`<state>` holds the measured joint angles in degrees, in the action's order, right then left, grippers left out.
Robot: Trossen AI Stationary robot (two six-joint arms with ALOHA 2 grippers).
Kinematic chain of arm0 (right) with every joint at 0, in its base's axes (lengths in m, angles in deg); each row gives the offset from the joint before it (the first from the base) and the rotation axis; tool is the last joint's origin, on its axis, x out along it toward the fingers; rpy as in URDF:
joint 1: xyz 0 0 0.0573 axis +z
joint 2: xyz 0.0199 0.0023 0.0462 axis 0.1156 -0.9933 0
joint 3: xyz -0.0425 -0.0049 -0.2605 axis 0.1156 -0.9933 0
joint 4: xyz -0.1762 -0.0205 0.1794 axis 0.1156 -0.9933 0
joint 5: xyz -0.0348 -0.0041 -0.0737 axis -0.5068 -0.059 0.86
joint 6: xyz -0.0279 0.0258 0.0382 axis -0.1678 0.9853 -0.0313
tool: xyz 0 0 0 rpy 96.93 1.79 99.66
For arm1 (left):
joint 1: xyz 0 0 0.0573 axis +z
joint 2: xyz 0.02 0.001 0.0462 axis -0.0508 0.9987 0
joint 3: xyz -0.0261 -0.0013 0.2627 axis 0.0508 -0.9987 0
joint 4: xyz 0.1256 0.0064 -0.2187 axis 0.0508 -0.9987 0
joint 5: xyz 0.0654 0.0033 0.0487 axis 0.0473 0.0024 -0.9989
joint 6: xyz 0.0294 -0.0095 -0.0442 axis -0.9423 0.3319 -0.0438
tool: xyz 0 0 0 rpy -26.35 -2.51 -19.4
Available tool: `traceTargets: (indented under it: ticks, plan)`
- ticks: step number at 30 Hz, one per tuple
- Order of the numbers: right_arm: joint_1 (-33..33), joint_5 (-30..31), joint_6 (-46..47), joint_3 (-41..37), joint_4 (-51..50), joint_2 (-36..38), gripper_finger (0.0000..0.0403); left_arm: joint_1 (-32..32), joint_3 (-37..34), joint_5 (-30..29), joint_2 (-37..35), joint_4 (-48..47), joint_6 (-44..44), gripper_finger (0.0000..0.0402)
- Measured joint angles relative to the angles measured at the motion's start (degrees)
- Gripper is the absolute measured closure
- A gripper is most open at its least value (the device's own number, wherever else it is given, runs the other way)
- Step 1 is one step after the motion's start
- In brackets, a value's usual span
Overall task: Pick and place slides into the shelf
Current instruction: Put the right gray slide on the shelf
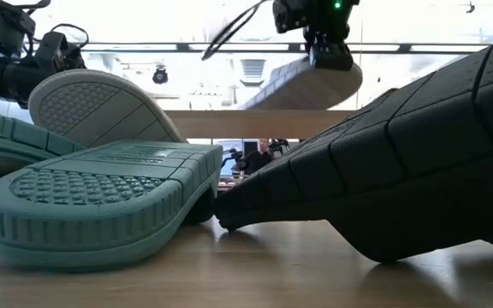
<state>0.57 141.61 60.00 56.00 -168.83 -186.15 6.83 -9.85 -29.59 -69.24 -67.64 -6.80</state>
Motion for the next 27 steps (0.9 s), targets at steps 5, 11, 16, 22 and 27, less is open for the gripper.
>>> traceTargets:
  ticks: [5,11,16,22,27]
  plan:
    - [0.1,-6.1,6.3,-0.6,0.4,0.1,0.0293,0.0,0.0,0.0,0.0,0.0,0.0,0.0268]
    - [1.2,-9.7,15.3,2.2,-4.5,0.6,0.0216,0.0,0.0,0.0,0.1,0.0,0.0,0.0268]
    - [1.1,-18.0,26.8,5.2,-11.0,1.2,0.0183,0.0,0.0,0.0,0.1,0.0,0.0,0.0268]
    - [-0.6,-39.8,52.2,8.2,-9.6,3.9,0.0174,0.0,0.0,0.0,0.0,0.0,0.0,0.0268]
    - [-1.0,-49.4,61.4,9.9,-5.4,4.0,0.0178,0.0,0.0,0.0,0.1,0.0,0.0,0.0268]
